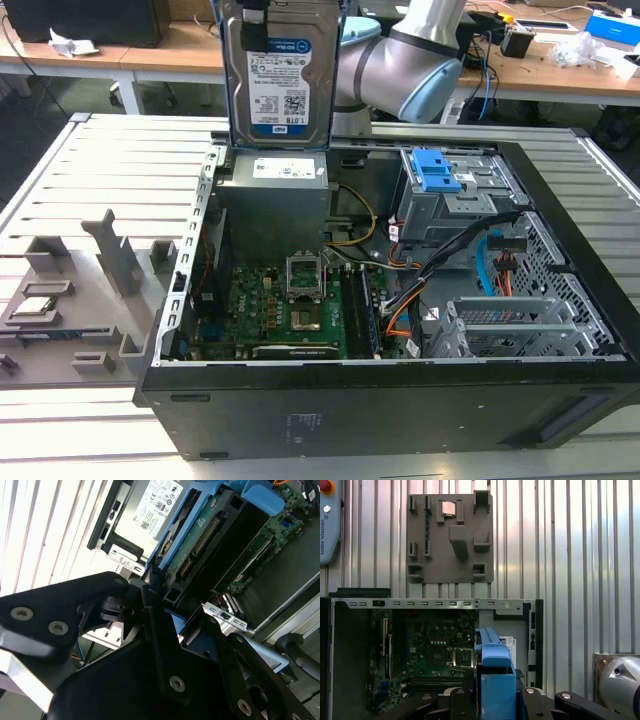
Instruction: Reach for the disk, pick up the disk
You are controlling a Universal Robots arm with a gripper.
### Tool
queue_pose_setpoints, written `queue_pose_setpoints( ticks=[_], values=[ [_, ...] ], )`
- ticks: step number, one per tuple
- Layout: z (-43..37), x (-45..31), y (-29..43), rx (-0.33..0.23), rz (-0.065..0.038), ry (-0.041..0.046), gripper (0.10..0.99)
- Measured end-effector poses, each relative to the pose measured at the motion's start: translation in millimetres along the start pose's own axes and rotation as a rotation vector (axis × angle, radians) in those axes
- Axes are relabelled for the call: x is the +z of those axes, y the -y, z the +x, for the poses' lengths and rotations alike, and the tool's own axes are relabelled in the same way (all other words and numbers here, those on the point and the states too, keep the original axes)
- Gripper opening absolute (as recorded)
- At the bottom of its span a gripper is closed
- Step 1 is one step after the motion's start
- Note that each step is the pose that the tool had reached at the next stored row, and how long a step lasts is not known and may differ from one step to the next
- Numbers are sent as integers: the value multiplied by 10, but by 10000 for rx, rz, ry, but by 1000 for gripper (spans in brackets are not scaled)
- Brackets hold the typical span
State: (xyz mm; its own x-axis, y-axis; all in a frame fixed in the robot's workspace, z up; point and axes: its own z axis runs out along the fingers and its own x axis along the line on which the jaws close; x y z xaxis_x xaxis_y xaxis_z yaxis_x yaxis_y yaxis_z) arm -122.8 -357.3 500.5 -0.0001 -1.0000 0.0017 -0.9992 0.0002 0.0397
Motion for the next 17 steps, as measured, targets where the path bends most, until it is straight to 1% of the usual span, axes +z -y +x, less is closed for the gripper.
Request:
queue_pose_setpoints(
  ticks=[4,5,6,11,14,17],
  values=[
    [0,-4,106,0,-1,0,369],
    [0,-8,190,-1,-2,0,369],
    [0,-10,246,1,-3,-1,369],
    [-1,-19,467,-1,-5,0,369],
    [-1,-22,553,0,-6,0,369],
    [-1,-24,614,0,-7,0,369]
  ],
)
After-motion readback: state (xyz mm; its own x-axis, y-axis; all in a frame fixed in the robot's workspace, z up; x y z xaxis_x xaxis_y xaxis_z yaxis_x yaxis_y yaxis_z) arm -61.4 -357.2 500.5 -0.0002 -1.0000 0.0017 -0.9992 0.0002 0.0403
